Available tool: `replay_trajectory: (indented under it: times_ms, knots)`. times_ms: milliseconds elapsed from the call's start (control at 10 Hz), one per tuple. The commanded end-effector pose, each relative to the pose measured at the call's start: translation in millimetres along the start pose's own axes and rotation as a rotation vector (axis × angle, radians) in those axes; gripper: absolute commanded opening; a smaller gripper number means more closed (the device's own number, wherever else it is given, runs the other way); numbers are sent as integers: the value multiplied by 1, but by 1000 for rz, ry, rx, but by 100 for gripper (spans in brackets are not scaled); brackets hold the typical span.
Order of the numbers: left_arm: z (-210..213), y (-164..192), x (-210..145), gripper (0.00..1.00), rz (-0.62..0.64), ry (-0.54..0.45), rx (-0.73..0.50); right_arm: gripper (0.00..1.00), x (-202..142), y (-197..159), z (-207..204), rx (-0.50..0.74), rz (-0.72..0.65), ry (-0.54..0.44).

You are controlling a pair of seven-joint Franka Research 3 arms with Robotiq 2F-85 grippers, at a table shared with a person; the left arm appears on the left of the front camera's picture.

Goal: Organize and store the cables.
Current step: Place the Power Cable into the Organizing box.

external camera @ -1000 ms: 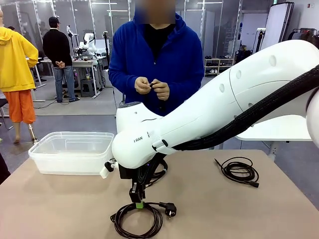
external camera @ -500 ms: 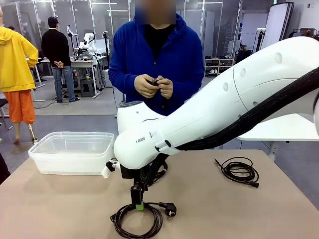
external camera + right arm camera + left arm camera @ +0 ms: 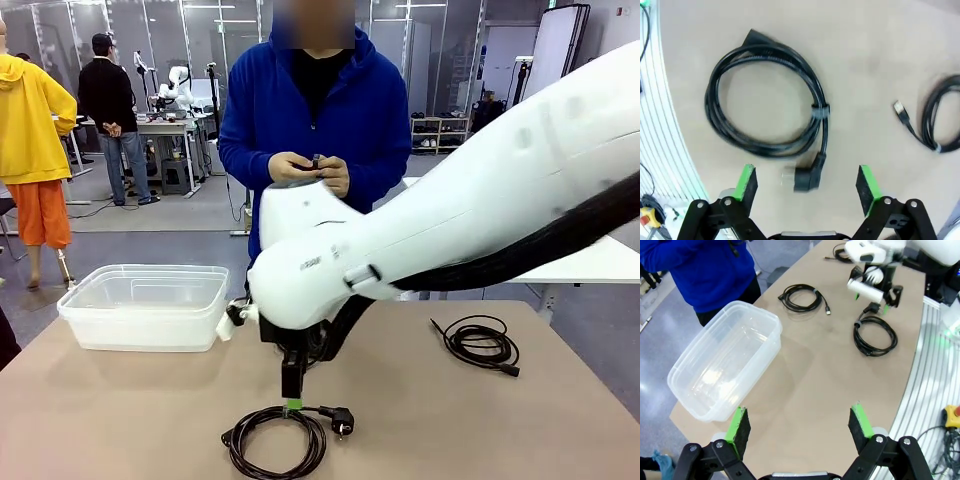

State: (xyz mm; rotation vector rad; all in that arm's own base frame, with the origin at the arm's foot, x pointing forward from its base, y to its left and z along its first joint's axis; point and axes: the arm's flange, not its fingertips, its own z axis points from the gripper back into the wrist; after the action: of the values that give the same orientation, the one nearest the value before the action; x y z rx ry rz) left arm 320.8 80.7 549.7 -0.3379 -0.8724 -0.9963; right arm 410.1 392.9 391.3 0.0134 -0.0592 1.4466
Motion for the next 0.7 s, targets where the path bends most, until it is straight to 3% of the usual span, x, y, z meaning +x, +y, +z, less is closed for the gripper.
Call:
replay_trajectory:
  times_ms: [0, 400, 500, 600]
  knots:
    - [1, 3, -1, 100, -14, -11, -15, 100, -64, 23, 33, -13, 24, -121]
    - [1, 3, -1, 100, -14, -11, -15, 100, -175, 28, 59, -33, 24, -322]
    - [0, 0, 0, 100, 1, 1, 0, 100, -202, 30, 67, -51, 10, -371]
    - [-12, -8, 17, 100, -68, 61, 43, 100, -231, 34, 74, -60, -6, -423]
